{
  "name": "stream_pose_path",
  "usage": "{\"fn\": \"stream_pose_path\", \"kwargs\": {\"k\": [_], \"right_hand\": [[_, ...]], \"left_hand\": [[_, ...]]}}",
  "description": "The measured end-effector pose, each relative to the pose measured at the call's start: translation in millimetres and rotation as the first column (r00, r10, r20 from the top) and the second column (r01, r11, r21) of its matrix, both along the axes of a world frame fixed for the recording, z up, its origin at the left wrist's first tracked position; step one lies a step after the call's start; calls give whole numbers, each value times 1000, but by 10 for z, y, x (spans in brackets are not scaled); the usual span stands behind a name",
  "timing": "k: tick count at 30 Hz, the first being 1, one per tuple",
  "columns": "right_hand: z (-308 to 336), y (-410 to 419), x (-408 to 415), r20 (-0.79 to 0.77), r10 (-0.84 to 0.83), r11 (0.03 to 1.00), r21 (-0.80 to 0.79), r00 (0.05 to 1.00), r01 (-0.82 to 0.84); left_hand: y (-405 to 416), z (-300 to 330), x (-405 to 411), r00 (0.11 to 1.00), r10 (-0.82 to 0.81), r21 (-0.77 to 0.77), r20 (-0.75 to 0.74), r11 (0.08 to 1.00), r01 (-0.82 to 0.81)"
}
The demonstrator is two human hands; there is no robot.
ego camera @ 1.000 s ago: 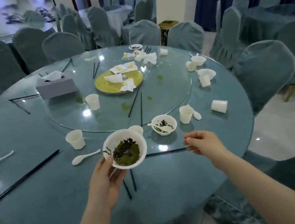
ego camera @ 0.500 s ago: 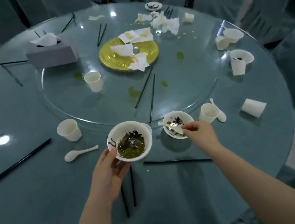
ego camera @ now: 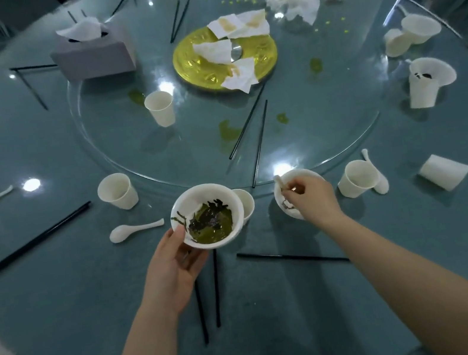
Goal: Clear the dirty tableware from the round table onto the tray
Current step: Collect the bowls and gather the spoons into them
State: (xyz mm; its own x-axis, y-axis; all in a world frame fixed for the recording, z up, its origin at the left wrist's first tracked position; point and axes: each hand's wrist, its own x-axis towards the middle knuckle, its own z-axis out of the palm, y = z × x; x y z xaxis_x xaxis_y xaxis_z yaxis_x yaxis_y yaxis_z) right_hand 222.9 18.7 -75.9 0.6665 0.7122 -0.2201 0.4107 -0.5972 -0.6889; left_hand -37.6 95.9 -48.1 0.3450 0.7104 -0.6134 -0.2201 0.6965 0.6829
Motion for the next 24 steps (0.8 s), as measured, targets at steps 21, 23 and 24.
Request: {"fn": "stream_pose_path", "kwargs": {"k": [21,23,24], "right_hand": [[-185,-884,-64,-252,-275,961,-105,928,256],[-207,-945,0,-151,-320,942,-159,935,297],[-201,-960,44,-90,-361,925,-164,928,344]], "left_hand": [[-166,-20,27,992,-118,12,41,993,117],[-170,-36,-7,993,-112,8,36,994,112],[-174,-42,-15,993,-109,4,34,994,109]]}}
